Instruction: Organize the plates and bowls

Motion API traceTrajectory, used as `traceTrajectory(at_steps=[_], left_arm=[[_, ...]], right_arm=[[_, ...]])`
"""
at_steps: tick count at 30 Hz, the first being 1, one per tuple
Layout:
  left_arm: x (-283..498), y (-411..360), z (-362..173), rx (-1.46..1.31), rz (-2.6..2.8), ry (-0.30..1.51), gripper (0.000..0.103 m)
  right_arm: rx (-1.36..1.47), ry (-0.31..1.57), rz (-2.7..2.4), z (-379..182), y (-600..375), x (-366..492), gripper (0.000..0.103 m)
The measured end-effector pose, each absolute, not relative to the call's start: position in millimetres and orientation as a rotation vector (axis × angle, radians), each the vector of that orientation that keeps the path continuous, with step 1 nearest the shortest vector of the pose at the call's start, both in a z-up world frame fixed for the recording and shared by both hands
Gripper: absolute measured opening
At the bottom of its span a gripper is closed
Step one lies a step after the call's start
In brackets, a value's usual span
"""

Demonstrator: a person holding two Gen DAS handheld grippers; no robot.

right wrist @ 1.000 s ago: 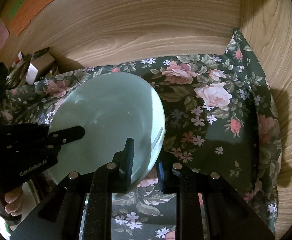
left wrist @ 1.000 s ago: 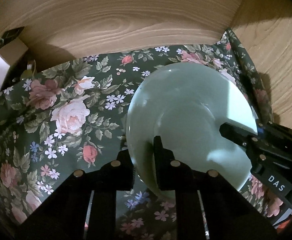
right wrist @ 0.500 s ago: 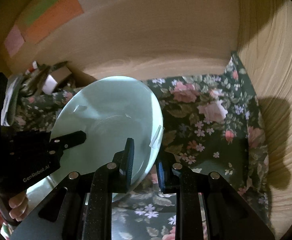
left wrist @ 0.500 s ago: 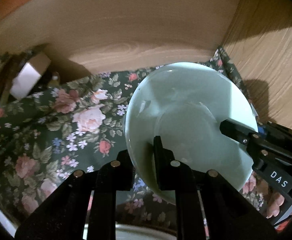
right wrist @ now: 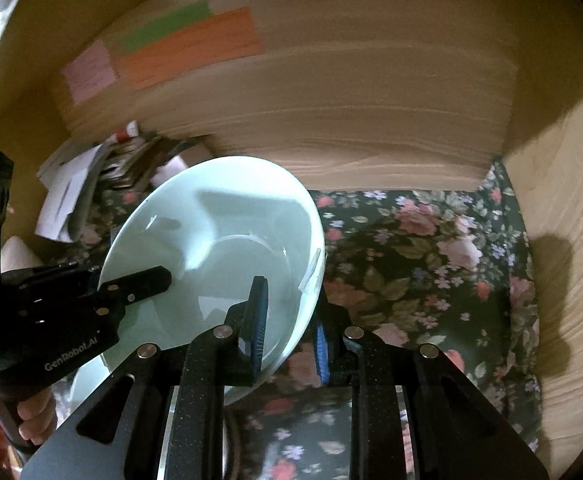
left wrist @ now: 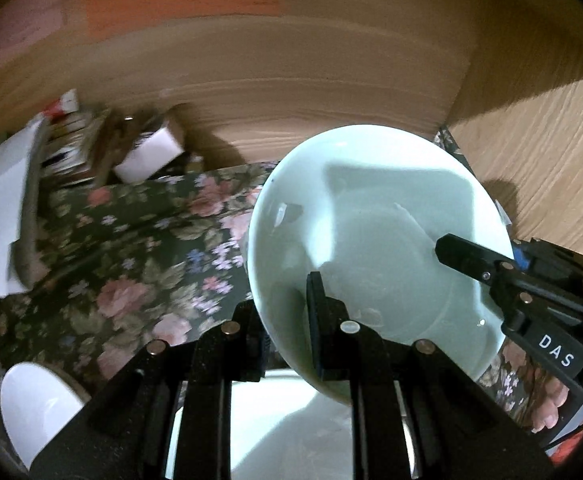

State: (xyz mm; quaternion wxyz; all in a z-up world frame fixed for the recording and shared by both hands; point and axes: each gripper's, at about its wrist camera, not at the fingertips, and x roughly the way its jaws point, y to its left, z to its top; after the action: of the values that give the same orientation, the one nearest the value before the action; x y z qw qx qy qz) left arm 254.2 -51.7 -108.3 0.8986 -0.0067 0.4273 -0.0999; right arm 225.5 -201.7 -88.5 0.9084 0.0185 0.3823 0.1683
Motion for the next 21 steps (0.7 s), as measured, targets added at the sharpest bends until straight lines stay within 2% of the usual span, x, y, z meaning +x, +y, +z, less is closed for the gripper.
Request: traceTrajectory(at_steps=[21], left_arm=[[162.4, 60.2, -96.2, -0.116, -0.051, 0.82, 0.016]], right_arm=[[-0.04, 0.754, 0.518, -77.7, -100.1, 175.1, 0.019]])
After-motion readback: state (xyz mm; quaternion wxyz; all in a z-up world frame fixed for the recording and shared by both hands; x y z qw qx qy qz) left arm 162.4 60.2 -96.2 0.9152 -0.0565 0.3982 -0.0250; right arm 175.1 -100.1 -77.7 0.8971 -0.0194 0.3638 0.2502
